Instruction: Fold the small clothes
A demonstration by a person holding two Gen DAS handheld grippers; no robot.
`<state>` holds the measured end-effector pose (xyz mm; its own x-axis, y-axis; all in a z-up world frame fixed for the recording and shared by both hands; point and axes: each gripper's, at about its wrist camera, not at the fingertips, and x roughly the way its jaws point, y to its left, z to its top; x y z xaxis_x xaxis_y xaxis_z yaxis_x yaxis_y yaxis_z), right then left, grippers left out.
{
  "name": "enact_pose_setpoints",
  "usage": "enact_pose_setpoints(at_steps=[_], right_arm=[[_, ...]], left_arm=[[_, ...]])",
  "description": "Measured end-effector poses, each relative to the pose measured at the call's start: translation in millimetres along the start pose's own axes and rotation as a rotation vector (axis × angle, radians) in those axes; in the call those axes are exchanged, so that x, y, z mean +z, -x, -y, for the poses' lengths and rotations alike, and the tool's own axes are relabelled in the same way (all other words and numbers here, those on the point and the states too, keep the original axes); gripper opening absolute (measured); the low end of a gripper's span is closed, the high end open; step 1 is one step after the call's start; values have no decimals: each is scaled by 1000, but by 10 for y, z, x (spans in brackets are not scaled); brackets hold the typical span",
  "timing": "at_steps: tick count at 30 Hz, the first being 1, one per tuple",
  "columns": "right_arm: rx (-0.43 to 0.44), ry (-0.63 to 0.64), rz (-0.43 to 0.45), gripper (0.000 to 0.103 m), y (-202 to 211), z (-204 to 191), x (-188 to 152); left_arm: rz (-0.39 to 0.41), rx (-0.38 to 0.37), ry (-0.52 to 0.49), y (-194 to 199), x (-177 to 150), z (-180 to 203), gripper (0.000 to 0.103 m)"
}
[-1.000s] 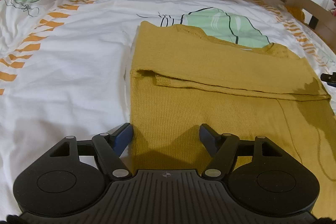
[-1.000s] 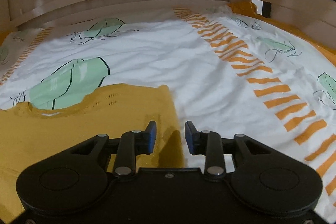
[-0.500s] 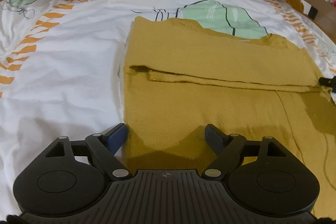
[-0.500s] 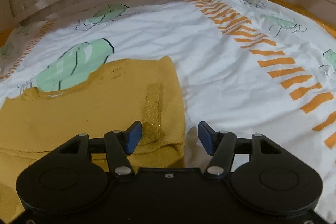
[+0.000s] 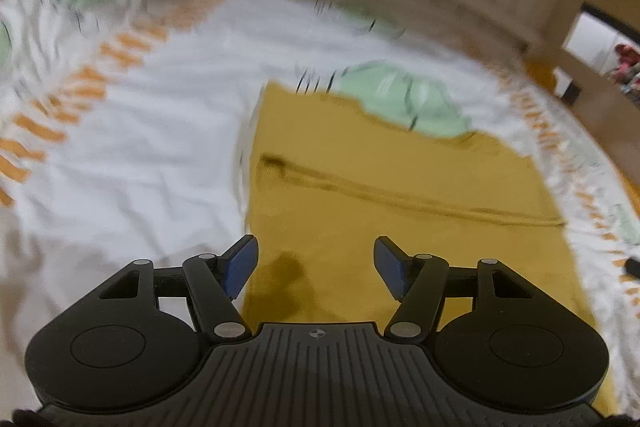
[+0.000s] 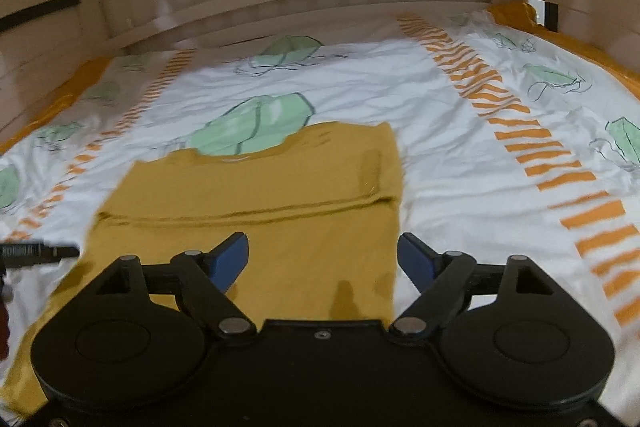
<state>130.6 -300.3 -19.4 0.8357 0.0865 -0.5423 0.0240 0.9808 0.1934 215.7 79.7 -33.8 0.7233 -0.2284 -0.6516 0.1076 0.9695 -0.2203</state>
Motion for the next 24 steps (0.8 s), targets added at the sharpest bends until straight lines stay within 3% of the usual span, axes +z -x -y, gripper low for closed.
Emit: enact_pose_setpoints(at_steps=[4,7,15,24], right_arm=[[32,-4,0,84,282,-48,-125],[55,-5,2,91,477,-79,-224],[69,-13,0,91,863,-108,-512],[42,-65,-29,92,974,19,-774]], left_arm=[[93,26,-63,565,-94,196,63],[118,31,-82,894,-179,233,63],[55,76,-117,1290,-533,202,63],[-28,108,-87,1360,-869,97,63]])
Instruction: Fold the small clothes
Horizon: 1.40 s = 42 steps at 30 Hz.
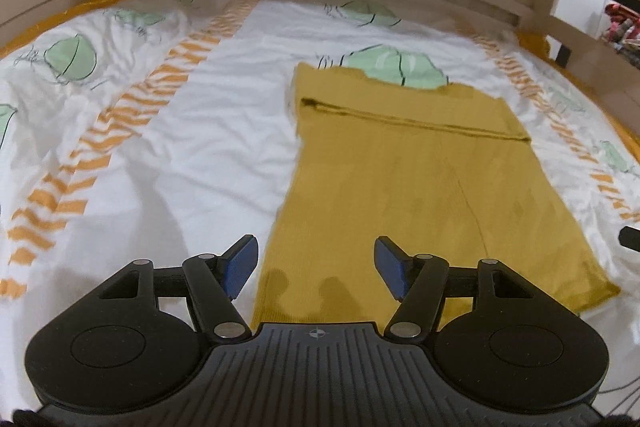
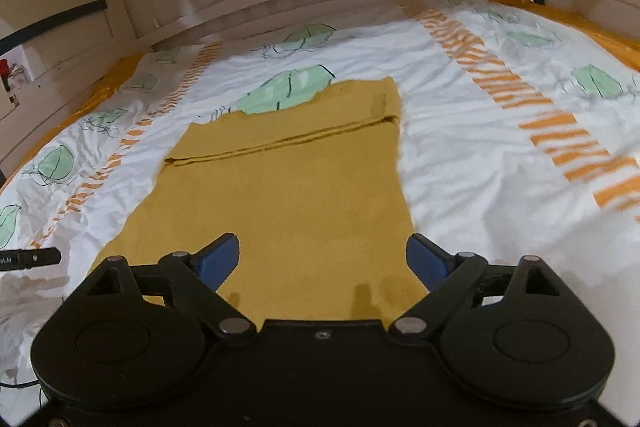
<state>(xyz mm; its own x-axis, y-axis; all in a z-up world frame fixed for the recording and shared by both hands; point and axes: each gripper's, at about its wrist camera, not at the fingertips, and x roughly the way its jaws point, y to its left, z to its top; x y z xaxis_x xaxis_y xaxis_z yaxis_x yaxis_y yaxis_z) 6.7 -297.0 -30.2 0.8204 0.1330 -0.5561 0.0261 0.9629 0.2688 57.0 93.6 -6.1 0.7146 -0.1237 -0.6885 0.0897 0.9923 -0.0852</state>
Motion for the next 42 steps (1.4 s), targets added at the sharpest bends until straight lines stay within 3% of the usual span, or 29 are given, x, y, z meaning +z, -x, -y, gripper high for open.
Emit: enact_pose_setpoints(at_steps=[9,16,24,31,36,42], right_arm=[[-10,-71,-28,97,-10,200,-148],[-9,-83,-97,98,-127,252,-238],[-2,-100,-171,101,-283,275,-275],[36,-124,-226,102,-381,305,-270],[68,-167,-238,103,-413,361,-272],[72,-170,-242,103,-429,358,-267]], left_arm=[[-70,27,-28,-130,-246,31,63],[-150,65,0,-357,-418,-36,63],[-168,81,-46,-469,-470,24,64],[-176,56,-13,-490,-444,-21,65],[-190,5,51,-565,-396,-117,70],[-192,-4,63,-622,-357,-128,72]])
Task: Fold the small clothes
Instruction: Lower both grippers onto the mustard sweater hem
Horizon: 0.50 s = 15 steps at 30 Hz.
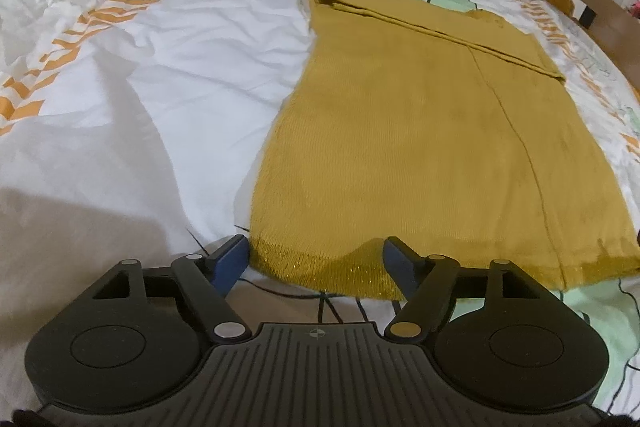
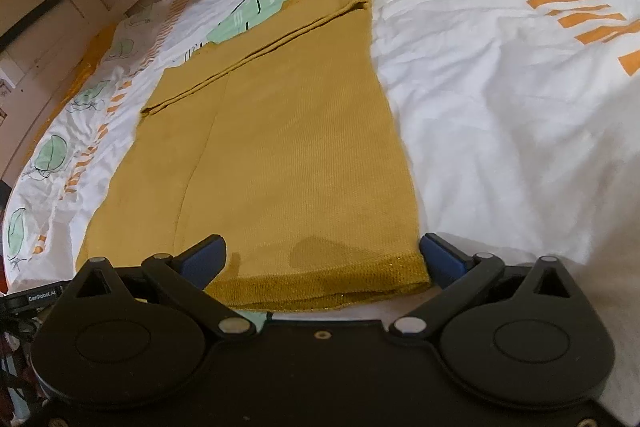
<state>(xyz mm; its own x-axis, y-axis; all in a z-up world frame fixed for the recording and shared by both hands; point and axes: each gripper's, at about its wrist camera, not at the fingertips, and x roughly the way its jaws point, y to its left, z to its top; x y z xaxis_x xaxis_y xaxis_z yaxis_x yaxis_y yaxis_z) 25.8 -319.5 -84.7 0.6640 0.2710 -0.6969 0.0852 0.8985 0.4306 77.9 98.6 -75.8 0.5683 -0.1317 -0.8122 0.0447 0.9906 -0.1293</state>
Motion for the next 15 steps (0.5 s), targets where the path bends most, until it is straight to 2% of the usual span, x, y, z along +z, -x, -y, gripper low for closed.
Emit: enact_pose_setpoints(at_steps=[3,6,11,15], right_arm=[[1,-1,-1,103,-7,-1,-3],[0,1,-5,103,-22,-5,-2],[9,-8,-7,103,-35,1,-1],[25,-23,-14,103,-43,19,17]], left_arm=[[39,11,60,19,25,-67,72],[35,-7,111,-51,92,-134,72],[5,-17,45,-129,141,-55,73],[-31,-92,12,-143,152,-54,73]])
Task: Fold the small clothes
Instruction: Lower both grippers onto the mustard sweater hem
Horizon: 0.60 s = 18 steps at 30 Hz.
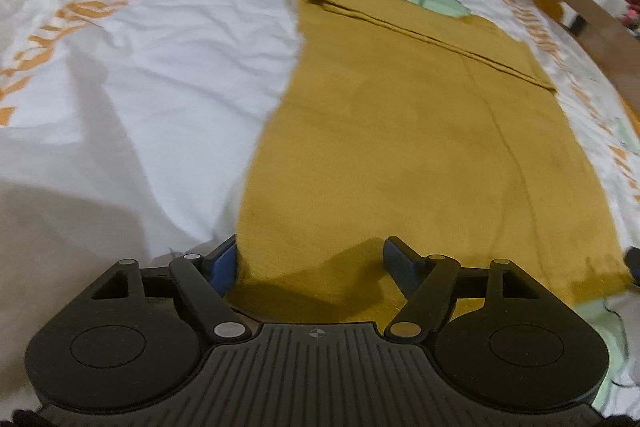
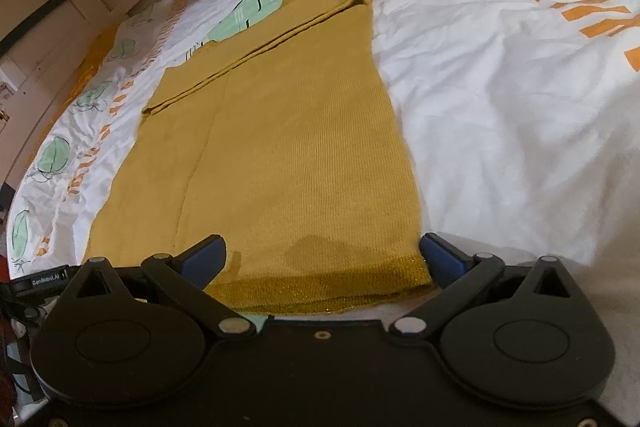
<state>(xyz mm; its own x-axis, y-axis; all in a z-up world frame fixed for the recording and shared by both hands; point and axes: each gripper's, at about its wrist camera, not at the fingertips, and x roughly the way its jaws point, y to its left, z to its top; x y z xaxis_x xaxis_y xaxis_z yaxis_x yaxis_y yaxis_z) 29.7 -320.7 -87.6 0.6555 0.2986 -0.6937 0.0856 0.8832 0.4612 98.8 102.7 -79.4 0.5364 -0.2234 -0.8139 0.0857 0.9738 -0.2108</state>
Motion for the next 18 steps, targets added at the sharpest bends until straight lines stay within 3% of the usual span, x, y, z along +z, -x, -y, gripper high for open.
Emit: enact_pose_setpoints(at_steps=[6,14,18], right_arm=[[55,-63,-20,103,-52,118,77],[132,-183,-14,103,-205,262,179],[139,-170,-28,102,-157,226,180]], left_arm=[[-30,-53,5,-35,23,-37,73],[-29,-51,-19,-57,24,-6,73],[-24,-55,-14,-28,14,-15,69]])
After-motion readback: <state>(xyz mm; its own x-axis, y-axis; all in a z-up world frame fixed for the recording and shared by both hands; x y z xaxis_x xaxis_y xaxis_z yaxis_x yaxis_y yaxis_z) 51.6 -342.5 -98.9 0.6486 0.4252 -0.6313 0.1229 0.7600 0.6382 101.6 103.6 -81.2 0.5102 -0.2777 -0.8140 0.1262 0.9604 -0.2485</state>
